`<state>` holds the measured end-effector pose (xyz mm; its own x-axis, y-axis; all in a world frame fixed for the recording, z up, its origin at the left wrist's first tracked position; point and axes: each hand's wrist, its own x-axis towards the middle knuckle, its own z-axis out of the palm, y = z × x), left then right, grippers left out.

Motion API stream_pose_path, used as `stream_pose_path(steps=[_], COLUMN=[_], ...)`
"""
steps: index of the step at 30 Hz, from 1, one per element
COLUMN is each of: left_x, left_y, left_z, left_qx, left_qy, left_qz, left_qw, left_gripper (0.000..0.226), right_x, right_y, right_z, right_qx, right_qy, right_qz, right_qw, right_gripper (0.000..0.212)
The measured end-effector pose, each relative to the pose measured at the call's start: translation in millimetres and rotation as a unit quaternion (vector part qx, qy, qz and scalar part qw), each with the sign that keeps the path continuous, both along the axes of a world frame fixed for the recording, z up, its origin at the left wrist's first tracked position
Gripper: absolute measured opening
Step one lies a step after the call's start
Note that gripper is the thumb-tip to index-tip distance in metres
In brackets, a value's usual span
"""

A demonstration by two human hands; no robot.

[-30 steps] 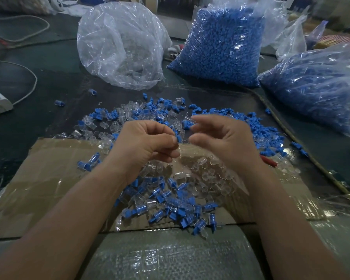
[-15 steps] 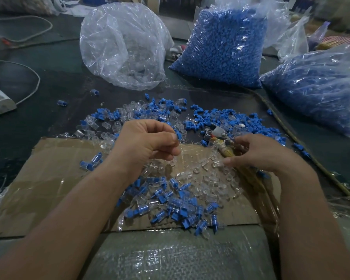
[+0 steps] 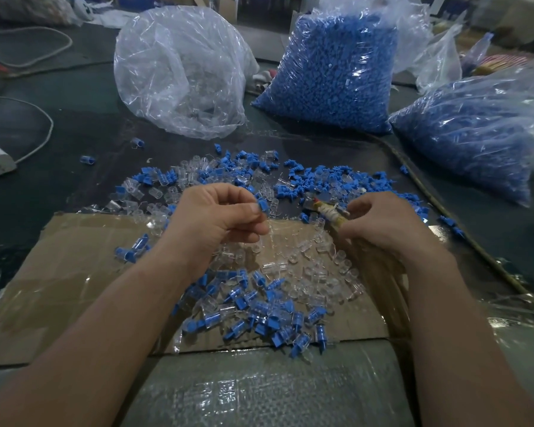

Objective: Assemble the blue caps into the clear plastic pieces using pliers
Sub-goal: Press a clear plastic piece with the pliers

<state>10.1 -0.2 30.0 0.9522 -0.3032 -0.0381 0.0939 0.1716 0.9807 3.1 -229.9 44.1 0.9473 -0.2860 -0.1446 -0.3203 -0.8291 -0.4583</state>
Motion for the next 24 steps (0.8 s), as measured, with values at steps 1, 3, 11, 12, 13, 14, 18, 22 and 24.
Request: stream_pose_path(steps=[1, 3, 11, 12, 13, 14, 18, 22, 24], left_x=[0, 1, 2, 2, 2, 2, 3, 3, 3], left_y=[0, 0, -3, -4, -4, -3, -3, -4, -4], left_z=[0, -1, -4, -4, -4, -3, -4, -4, -4], left_qx=[-0.003, -0.013, -0.065, -0.069, -0.072, -0.075, -0.087, -0.082, -0.083], left_qy=[0.001, 0.004, 0.010, 0.002, -0.008, -0.017, -0.040, -0.061, -0.067], left_qz=[0.003, 0.011, 0.052, 0.057, 0.062, 0.068, 0.089, 0.109, 0.113], left_qw=[1.000, 1.000, 0.996, 0.996, 0.995, 0.995, 0.991, 0.989, 0.988], left_gripper=[0.005, 0.006, 0.009, 0.009, 0.010, 0.010, 0.010, 0.007, 0.012], right_x=[0, -2, -6, -7, -8, -10, -12, -10, -10], right_y=[-1, -3, 17, 19, 21, 24, 42, 48, 49], right_z=[1, 2, 5, 5, 6, 5, 1, -3, -4], right_qx=[0.001, 0.012, -0.017, -0.029, -0.042, -0.053, -0.068, -0.104, -0.110], right_qy=[-0.024, -0.069, -0.271, -0.285, -0.293, -0.293, -0.264, -0.234, -0.232], right_qz=[-0.006, -0.005, 0.066, 0.081, 0.100, 0.117, 0.164, 0.214, 0.225], right_qw=[1.000, 0.998, 0.960, 0.955, 0.950, 0.947, 0.948, 0.943, 0.940], right_gripper=[0.029, 0.049, 0.031, 0.033, 0.036, 0.038, 0.036, 0.038, 0.040])
